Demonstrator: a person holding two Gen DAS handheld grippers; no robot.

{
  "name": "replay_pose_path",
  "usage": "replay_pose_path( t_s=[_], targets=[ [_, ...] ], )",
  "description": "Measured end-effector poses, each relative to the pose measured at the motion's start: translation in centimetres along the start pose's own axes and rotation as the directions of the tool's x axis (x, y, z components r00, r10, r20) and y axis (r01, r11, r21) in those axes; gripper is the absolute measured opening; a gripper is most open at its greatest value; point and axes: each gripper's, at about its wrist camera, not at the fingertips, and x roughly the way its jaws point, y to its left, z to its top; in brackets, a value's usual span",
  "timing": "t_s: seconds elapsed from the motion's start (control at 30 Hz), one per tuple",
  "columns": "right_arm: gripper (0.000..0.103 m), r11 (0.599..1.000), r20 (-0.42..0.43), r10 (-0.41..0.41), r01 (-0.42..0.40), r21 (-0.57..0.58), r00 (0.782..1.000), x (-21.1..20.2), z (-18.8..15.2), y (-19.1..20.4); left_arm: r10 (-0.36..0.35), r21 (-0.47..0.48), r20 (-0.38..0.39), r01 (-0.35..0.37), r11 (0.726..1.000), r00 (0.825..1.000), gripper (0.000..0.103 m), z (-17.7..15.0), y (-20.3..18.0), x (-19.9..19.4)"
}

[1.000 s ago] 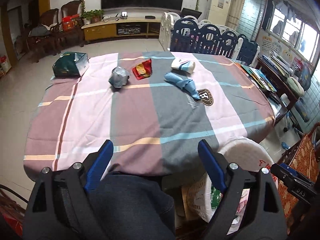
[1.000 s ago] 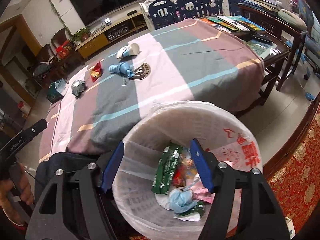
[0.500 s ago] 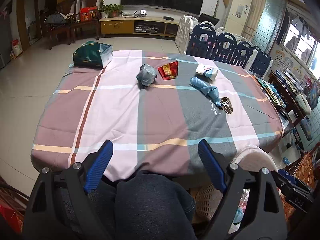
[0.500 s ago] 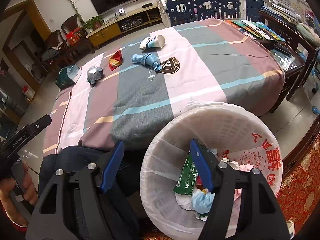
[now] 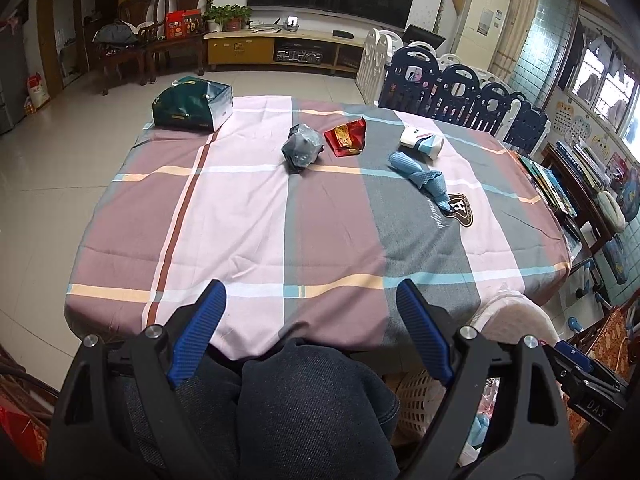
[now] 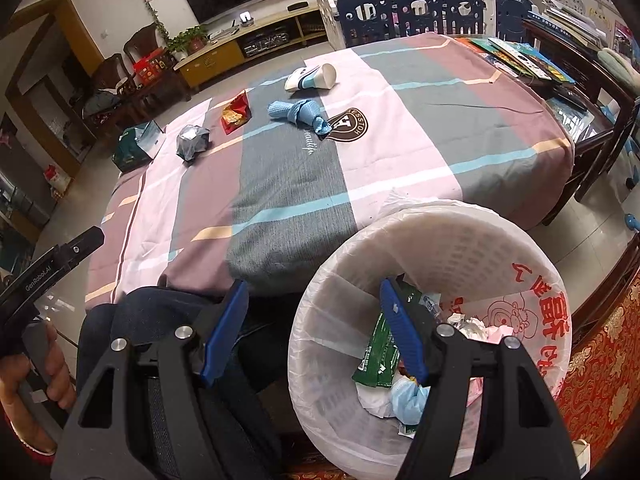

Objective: Collect trash

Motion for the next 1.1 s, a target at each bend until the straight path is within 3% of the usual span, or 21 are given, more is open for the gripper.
replay_pose_path(
  t_s=[1.1],
  targets=[
    [0.067,1.0,-0.013,-0.001,0.002,0.019,1.0,0.84,-0.32,-0.79,0.034,-0.01,-0.022,-0.034,0.999,0.999,0.087,-0.28,0.67,0.9]
  ],
)
